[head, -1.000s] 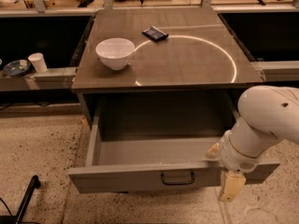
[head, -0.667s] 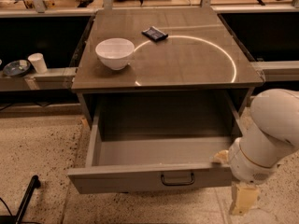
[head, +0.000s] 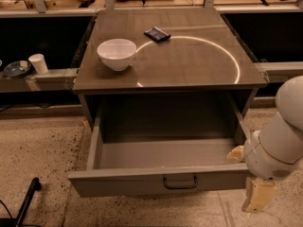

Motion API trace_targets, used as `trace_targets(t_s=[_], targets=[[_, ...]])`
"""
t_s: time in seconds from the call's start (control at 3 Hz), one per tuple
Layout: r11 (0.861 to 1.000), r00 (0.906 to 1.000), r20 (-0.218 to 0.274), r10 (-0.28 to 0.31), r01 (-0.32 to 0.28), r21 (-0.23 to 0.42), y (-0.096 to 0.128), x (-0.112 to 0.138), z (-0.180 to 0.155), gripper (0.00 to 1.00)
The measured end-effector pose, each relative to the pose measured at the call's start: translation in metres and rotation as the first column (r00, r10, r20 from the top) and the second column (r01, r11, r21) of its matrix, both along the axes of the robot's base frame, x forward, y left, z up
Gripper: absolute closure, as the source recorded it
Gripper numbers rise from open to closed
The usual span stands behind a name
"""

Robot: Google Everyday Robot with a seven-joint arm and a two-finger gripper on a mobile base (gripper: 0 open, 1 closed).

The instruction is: Open top drawer

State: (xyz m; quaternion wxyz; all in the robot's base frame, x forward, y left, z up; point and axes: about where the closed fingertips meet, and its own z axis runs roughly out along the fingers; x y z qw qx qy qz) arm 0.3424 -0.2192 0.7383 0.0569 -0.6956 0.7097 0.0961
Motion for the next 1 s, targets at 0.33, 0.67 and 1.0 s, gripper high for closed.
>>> trace_targets(t_s=[0.33, 0.67, 1.0], targets=[[0.994, 0.9939, 0.049, -0.099, 0.097, 0.048, -0.009, 0.030, 0.024, 0.14], [0.993, 0.9909, 0.076, -0.111, 0.107, 0.054, -0.010, 0.038, 0.035, 0.00], [0.993, 0.9909, 0.076, -0.111, 0.107, 0.054, -0.010, 0.038, 0.035, 0.00]])
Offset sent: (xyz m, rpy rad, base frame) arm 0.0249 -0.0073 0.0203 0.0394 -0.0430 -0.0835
